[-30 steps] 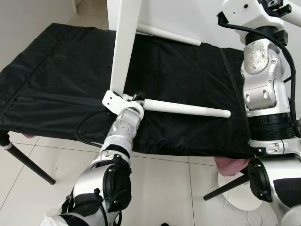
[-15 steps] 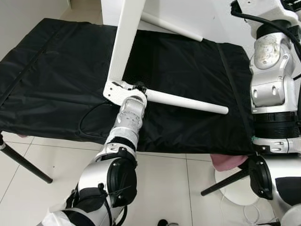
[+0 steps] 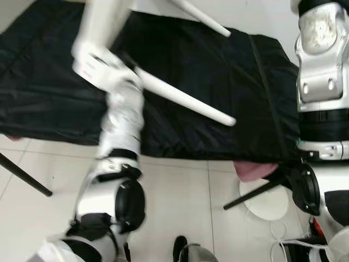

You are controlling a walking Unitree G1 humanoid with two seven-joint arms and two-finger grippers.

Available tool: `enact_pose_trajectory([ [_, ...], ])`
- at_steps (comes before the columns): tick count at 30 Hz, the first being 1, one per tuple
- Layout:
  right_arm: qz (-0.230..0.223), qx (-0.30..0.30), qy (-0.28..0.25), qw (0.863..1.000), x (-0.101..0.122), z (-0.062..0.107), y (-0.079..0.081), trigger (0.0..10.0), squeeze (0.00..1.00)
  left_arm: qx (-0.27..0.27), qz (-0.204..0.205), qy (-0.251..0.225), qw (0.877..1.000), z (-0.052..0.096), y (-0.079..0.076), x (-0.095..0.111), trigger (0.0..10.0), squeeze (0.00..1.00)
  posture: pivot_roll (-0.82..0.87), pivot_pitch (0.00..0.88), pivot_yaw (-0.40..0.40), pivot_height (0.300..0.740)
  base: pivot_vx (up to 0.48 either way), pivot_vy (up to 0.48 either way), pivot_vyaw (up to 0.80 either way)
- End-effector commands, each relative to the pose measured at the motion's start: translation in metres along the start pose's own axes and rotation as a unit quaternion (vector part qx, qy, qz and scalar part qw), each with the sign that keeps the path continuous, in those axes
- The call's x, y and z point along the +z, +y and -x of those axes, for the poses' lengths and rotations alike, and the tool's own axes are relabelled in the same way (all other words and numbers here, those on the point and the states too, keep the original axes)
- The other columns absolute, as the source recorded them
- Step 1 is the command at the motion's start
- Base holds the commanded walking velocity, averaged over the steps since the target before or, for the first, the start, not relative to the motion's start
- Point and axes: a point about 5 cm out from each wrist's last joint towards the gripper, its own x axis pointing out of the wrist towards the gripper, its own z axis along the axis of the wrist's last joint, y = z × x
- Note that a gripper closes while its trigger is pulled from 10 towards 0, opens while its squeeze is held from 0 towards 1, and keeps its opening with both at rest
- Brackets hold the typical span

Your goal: Building children table

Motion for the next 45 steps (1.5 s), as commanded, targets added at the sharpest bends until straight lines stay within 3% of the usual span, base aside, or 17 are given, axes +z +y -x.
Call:
enact_pose_trajectory([
  [1,-0.028,-0.023,-0.008,0.999,0.002,-0.001,-0.009,0.0,0.0,-0.142,0.043,-0.122,0.981,0.005,-0.064,0.047,0.0,0.0,0.05,0.162,-0.069,0.74,0.0,0.0,0.0],
  [9,-0.037,-0.087,0.049,0.994,-0.028,0.019,-0.018,0.0,0.0,-0.207,0.004,-0.151,0.967,0.015,-0.091,0.056,0.0,0.0,0.09,0.163,-0.082,0.74,0.0,0.0,0.0],
  [11,-0.063,-0.086,0.151,0.983,-0.072,0.052,0.002,0.0,0.0,-0.261,0.0,-0.113,0.959,0.021,-0.111,0.05,0.0,0.0,0.09,0.162,-0.079,0.74,0.0,0.0,0.0],
  [14,-0.075,-0.07,0.198,0.975,-0.093,0.074,0.018,0.0,0.0,-0.294,-0.007,-0.089,0.952,0.026,-0.122,0.042,0.0,0.0,0.1,0.164,-0.074,0.74,0.0,0.0,0.0],
  [17,-0.135,-0.042,0.301,0.943,-0.132,0.133,0.053,0.0,0.0,-0.357,-0.049,-0.006,0.933,0.041,-0.139,0.01,0.0,0.0,0.11,0.163,-0.077,0.74,0.0,0.0,0.0],
  [18,-0.135,-0.042,0.301,0.943,-0.132,0.133,0.053,0.0,0.0,-0.357,-0.049,-0.006,0.933,0.041,-0.139,0.01,0.0,0.0,0.11,0.163,-0.077,0.74,0.0,0.0,0.0],
  [19,-0.187,-0.043,0.341,0.92,-0.141,0.154,0.065,0.0,0.0,-0.368,-0.069,0.017,0.927,0.045,-0.141,-0.001,0.0,0.0,0.12,0.164,-0.077,0.74,0.0,0.0,0.0],
  [20,-0.187,-0.043,0.341,0.92,-0.141,0.154,0.065,0.0,0.0,-0.368,-0.069,0.017,0.927,0.045,-0.141,-0.001,0.0,0.0,0.12,0.164,-0.077,0.74,0.0,0.0,0.0],
  [27,-0.332,0.019,0.426,0.841,-0.146,0.205,0.113,0.0,0.0,-0.397,-0.155,0.058,0.903,0.055,-0.142,-0.034,0.0,0.0,0.12,0.161,-0.07,0.74,0.0,0.0,0.0],
  [28,-0.349,0.037,0.428,0.832,-0.144,0.208,0.12,0.0,0.0,-0.4,-0.164,0.071,0.899,0.057,-0.14,-0.04,1.3,0.0,0.12,0.162,-0.067,0.74,0.0,0.0,0.0],
  [29,-0.363,0.049,0.43,0.825,-0.141,0.208,0.126,10.0,0.0,-0.403,-0.172,0.082,0.895,0.059,-0.138,-0.045,10.0,0.0,0.12,0.162,-0.066,0.74,0.0,0.0,0.0],
  [40,-0.421,0.116,0.4,0.806,-0.127,0.203,0.144,10.0,0.0,-0.393,-0.209,0.126,0.887,0.063,-0.128,-0.06,10.0,0.0,0.12,0.161,-0.059,0.74,0.0,0.0,0.0],
  [41,-0.422,0.121,0.393,0.808,-0.128,0.2,0.143,10.0,0.0,-0.392,-0.205,0.131,0.887,0.064,-0.127,-0.062,10.0,0.23,0.12,0.162,-0.058,0.74,0.0,0.0,0.0],
  [42,-0.422,0.121,0.393,0.808,-0.128,0.2,0.143,10.0,0.0,-0.392,-0.205,0.131,0.887,0.064,-0.127,-0.062,10.0,0.23,0.12,0.162,-0.058,0.74,0.0,0.0,0.0],
  [43,-0.425,0.128,0.389,0.808,-0.129,0.198,0.142,10.0,0.0,-0.393,-0.204,0.137,0.886,0.065,-0.126,-0.063,10.0,0.45,0.12,0.162,-0.056,0.74,0.0,0.0,0.0],
  [44,-0.434,0.137,0.38,0.806,-0.128,0.194,0.142,10.0,0.0,-0.393,-0.207,0.142,0.885,0.065,-0.125,-0.064,10.0,0.45,0.12,0.162,-0.053,0.74,0.0,0.0,0.0],
  [45,-0.447,0.167,0.366,0.799,-0.126,0.191,0.144,10.0,0.0,-0.395,-0.209,0.147,0.882,0.066,-0.123,-0.064,10.0,0.0,0.11,0.164,-0.048,0.74,0.0,0.0,0.0],
])
